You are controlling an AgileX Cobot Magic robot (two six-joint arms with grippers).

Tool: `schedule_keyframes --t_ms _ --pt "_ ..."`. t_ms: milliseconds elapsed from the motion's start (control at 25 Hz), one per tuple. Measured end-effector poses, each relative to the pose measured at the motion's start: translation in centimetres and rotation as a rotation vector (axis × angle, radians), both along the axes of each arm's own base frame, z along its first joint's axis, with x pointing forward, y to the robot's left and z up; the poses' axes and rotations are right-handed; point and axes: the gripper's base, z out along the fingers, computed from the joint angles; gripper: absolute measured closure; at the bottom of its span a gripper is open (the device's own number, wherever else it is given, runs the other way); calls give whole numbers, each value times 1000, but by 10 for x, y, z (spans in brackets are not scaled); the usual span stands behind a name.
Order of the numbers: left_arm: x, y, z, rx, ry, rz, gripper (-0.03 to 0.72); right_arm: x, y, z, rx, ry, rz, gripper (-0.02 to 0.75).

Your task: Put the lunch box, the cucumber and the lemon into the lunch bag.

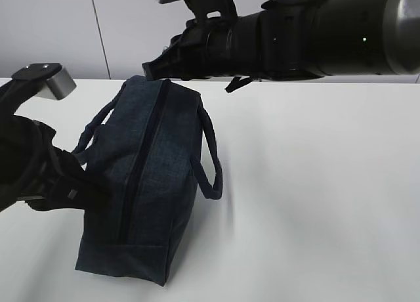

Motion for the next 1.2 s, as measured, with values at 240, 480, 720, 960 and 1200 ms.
schedule_keyframes --t_ms 240,480,720,960,1200 --pt "-9 3 11 -19 -30 -11 694 6 4 -7 -6 6 1 738" --pt "-13 5 15 -23 -44 -15 694 10 8 -4 8 -6 11 738" --pt "-7 4 11 -10 -59 4 694 10 9 0 17 -15 24 738" --pt "-5 4 10 -20 -64 20 667 11 8 0 16 -17 20 738" --pt "-5 2 12 -48 -51 35 421 11 8 1 17 -19 18 738"
